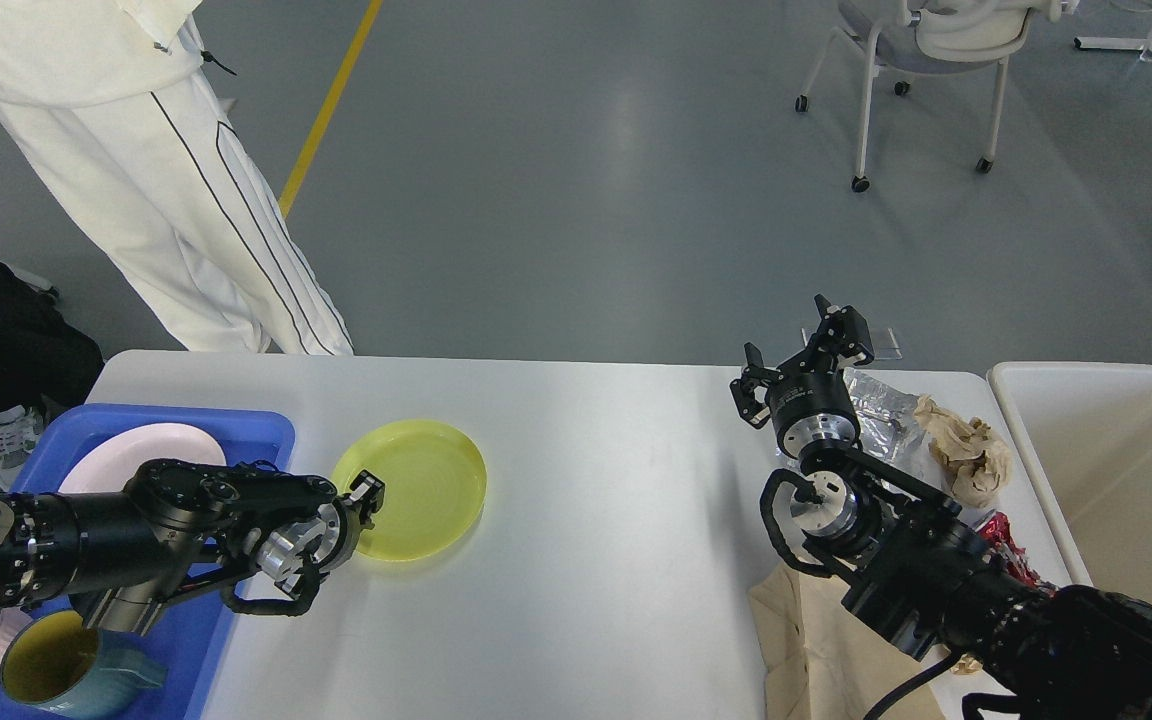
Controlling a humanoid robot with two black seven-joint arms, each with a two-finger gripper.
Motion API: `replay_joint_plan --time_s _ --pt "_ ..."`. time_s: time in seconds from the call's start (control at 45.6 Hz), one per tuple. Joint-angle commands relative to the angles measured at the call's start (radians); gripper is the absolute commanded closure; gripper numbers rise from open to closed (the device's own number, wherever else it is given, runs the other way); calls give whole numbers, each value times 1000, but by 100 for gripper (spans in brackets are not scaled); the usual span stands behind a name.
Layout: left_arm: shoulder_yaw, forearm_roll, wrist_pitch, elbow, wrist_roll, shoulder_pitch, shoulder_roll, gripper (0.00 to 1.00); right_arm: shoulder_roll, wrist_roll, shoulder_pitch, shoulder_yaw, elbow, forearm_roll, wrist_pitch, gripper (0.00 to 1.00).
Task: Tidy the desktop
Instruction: 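Grasp the yellow plate rim with the left gripper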
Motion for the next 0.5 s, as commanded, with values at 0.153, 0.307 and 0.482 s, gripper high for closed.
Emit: replay_joint_plan --time_s 0.153,0.307,0.482 --pt "7 8 -86 0 0 1 0 94 0 0 0 0 0 0 0 0" --pt "10 9 -98 0 1 2 1 99 0 0 0 0 0 0 0 0" --pt "12 11 -112 -2 6 1 1 100 0 0 0 -1 0 0 0 0"
